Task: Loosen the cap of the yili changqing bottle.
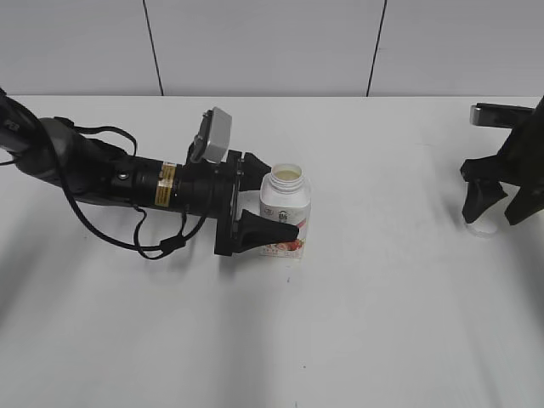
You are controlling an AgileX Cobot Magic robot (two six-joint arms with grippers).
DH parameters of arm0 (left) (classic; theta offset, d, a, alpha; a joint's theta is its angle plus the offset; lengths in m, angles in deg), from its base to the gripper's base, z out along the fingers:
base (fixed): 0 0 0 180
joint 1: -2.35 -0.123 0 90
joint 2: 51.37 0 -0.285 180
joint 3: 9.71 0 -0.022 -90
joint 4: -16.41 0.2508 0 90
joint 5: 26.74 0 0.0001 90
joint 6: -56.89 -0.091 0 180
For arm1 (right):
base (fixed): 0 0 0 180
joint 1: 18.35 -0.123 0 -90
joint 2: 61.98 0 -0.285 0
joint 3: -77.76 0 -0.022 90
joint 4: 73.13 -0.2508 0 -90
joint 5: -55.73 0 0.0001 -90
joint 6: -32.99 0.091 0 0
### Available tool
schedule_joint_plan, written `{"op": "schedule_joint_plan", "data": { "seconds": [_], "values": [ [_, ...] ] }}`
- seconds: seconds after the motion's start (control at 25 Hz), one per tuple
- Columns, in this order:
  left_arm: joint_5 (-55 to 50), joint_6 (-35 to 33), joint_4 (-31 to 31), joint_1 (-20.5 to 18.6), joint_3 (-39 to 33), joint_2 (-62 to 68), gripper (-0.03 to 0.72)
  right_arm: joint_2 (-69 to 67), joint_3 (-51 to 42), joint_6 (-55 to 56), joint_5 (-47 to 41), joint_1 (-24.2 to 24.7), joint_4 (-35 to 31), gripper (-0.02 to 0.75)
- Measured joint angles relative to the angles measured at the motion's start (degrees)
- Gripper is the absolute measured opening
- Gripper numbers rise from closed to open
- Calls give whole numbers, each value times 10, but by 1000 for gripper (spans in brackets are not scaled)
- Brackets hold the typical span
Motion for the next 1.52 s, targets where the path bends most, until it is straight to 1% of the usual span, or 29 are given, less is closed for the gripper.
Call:
{"op": "schedule_joint_plan", "data": {
  "seconds": [0.36,0.56,0.72,0.92,1.0,1.08,1.16,1.24,1.28,1.36,1.52],
  "values": [
    [1,46,13,0,0,-56,594,31,23,2,-31,0,-16,547],
    [-2,74,13,0,-1,-91,594,35,48,2,-77,0,-21,547],
    [-19,109,15,-3,0,-132,594,35,79,2,-118,0,-26,547],
    [-63,175,16,-22,0,-195,592,45,99,2,-143,0,-37,547],
    [-98,200,18,-31,0,-221,592,53,100,2,-150,0,-37,547],
    [-163,218,36,-39,-1,-250,592,61,100,2,-155,0,-37,547],
    [-249,229,76,-42,-1,-276,592,68,100,3,-161,0,-38,547],
    [-349,235,135,-43,-1,-300,592,74,100,3,-164,0,-38,547],
    [-386,236,149,-44,-1,-307,592,77,100,3,-165,0,-38,547],
    [-456,235,162,-48,-1,-318,592,80,102,3,-166,0,-38,547],
    [-568,233,169,-62,-3,-322,590,80,106,3,-166,0,-38,547]
  ]
}}
